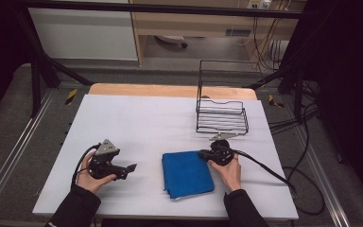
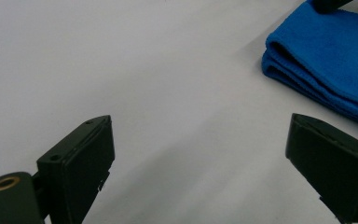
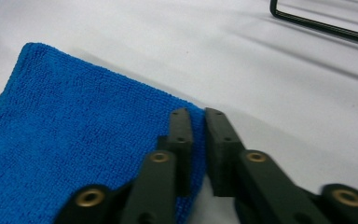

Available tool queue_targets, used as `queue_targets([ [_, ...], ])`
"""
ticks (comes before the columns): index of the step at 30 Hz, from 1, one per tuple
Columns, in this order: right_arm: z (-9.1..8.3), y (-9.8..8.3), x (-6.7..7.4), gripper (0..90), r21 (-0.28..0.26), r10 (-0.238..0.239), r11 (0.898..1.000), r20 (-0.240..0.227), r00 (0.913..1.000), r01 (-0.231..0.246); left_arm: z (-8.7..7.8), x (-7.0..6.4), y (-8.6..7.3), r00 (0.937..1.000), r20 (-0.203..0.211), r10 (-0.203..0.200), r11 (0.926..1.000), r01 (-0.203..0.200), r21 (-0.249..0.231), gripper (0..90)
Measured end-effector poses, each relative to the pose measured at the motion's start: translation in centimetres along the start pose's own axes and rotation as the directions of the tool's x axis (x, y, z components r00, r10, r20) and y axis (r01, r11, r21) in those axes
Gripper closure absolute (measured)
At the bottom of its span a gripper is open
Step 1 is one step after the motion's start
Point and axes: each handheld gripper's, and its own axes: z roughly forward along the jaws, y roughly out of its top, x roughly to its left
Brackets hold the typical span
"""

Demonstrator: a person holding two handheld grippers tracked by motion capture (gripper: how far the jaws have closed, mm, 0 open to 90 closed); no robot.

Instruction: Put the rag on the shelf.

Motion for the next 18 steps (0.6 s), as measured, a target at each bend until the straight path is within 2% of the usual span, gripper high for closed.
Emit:
queue_targets([
  [5,-0.5,0.0,0.2,87.2,-0.012,0.017,1.000,0.020,0.9997,-0.017,-0.1,-0.1,0.0,1.0000,0.003,0.004,1.0000,-0.004,-0.004,8.0],
  [7,-1.1,0.1,0.3,87.3,-0.017,0.013,1.000,0.030,0.9995,-0.012,-0.1,-0.1,0.0,1.0000,0.003,0.003,1.0000,-0.003,-0.003,8.0],
  [11,-2.2,0.0,0.2,87.3,-0.019,-0.009,1.000,0.085,0.9963,0.011,0.0,-0.2,0.1,1.0000,0.006,0.000,1.0000,0.000,-0.005,8.0],
  [13,-2.3,-0.2,0.0,86.5,-0.011,-0.013,1.000,0.088,0.9960,0.014,0.0,-0.3,0.3,1.0000,0.010,0.000,1.0000,0.000,-0.008,8.0],
  [15,-2.3,-0.5,-0.2,82.3,-0.020,-0.018,1.000,0.082,0.9964,0.020,0.2,-0.5,0.6,0.9999,0.011,-0.006,0.9999,0.007,-0.013,8.0],
  [16,-2.6,-0.5,-0.4,74.6,-0.047,-0.023,0.999,0.075,0.9970,0.026,0.3,-0.7,0.8,0.9999,0.016,-0.005,0.9999,0.005,-0.014,8.0],
  [18,-3.3,-0.4,-0.7,65.1,-0.090,-0.019,0.996,0.056,0.9982,0.024,0.5,-0.9,1.5,0.9997,0.023,0.000,0.9998,0.000,-0.017,8.4],
])
